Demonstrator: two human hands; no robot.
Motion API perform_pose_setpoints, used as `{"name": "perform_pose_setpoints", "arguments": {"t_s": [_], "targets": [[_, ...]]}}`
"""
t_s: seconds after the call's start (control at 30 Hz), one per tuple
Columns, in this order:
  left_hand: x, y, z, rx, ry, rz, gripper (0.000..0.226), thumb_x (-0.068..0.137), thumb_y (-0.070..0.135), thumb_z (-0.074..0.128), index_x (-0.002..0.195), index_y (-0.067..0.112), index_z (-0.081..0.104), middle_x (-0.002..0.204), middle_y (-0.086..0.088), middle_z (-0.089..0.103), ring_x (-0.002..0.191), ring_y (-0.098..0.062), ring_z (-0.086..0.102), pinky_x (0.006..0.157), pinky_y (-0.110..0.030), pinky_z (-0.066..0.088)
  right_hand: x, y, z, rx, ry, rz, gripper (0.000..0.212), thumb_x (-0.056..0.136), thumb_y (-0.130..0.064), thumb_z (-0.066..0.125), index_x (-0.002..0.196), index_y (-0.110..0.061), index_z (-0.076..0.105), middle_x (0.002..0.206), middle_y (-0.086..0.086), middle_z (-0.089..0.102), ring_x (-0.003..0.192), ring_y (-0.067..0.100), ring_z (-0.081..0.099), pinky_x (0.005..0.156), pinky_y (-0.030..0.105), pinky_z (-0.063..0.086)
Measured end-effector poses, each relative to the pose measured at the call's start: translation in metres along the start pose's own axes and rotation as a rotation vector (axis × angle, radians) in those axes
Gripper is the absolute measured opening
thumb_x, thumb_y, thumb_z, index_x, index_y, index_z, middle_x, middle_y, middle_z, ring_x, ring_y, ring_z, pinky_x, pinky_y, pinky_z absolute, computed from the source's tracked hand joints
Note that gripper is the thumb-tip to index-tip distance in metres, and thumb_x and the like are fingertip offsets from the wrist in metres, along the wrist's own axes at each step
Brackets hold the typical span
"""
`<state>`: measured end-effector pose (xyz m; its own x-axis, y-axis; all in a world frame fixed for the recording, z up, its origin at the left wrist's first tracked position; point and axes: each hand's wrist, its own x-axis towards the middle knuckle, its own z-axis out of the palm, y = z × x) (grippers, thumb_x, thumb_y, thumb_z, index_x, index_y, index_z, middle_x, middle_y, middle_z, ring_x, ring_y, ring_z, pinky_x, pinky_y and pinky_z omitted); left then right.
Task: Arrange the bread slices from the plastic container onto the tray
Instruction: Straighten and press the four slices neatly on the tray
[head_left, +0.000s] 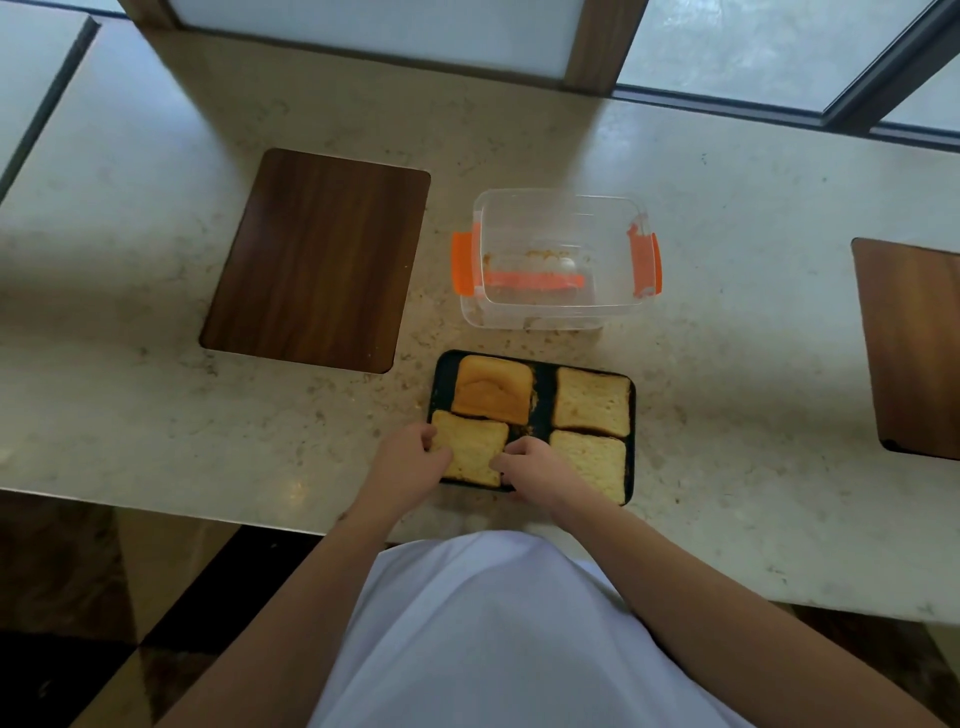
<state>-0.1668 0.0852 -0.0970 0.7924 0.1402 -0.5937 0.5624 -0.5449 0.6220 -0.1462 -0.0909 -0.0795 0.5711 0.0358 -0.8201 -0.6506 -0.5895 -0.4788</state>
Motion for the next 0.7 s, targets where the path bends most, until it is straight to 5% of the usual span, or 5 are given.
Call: {"name": "perform_pose_setpoints", "arguments": {"t_s": [0.13, 0.27, 0.37, 0.47, 0.7], "targets": [[0.003, 0.004, 0.003, -0.019, -0.015, -0.011, 0.053, 0.092, 0.020, 0.061, 0.142, 0.005, 0.051, 0.136, -0.012, 0.058, 0.118, -0.022, 0.055, 0.087, -0.028, 0.039, -0.001, 0.002, -0.003, -0.007, 0.029, 0.001, 0.056, 0.085, -0.030, 0.062, 0.125, 0.010, 0.057, 0.123, 0.036, 0.061, 0.112, 0.050, 0.061, 0.093, 0.063, 0.052], [0.004, 0.009, 0.010, -0.015, -0.051, 0.008, 0.050, 0.092, 0.021, 0.061, 0.140, 0.007, 0.052, 0.135, -0.011, 0.059, 0.119, -0.021, 0.055, 0.088, -0.027, 0.039, -0.002, 0.009, -0.010, -0.015, 0.043, 0.002, 0.054, 0.087, -0.026, 0.061, 0.126, 0.011, 0.057, 0.097, 0.035, 0.065, 0.082, 0.041, 0.062, 0.079, 0.052, 0.056], [0.002, 0.011, 0.015, 0.004, -0.062, 0.021, 0.049, 0.093, 0.022, 0.061, 0.139, 0.007, 0.054, 0.132, -0.009, 0.061, 0.116, -0.019, 0.056, 0.087, -0.027, 0.040, -0.004, 0.013, -0.014, -0.012, 0.063, 0.006, 0.051, 0.088, -0.024, 0.060, 0.124, 0.012, 0.058, 0.114, 0.039, 0.063, 0.080, 0.041, 0.060, 0.089, 0.062, 0.052], [0.001, 0.011, 0.015, 0.023, -0.061, 0.033, 0.047, 0.093, 0.023, 0.060, 0.137, 0.009, 0.055, 0.126, -0.007, 0.062, 0.103, -0.014, 0.057, 0.081, -0.025, 0.042, -0.004, 0.013, -0.015, -0.036, 0.062, 0.012, 0.050, 0.090, -0.025, 0.060, 0.124, 0.011, 0.059, 0.124, 0.036, 0.061, 0.111, 0.051, 0.061, 0.094, 0.064, 0.050], [0.008, 0.019, 0.011, 0.035, 0.013, 0.128, 0.038, 0.092, 0.023, 0.056, 0.128, 0.012, 0.058, 0.102, -0.002, 0.059, 0.077, -0.009, 0.057, 0.061, -0.022, 0.044, 0.010, 0.005, -0.033, -0.028, 0.021, 0.087, 0.048, 0.090, -0.036, 0.060, 0.128, -0.007, 0.060, 0.115, 0.019, 0.069, 0.102, 0.030, 0.067, 0.077, 0.040, 0.063]]}}
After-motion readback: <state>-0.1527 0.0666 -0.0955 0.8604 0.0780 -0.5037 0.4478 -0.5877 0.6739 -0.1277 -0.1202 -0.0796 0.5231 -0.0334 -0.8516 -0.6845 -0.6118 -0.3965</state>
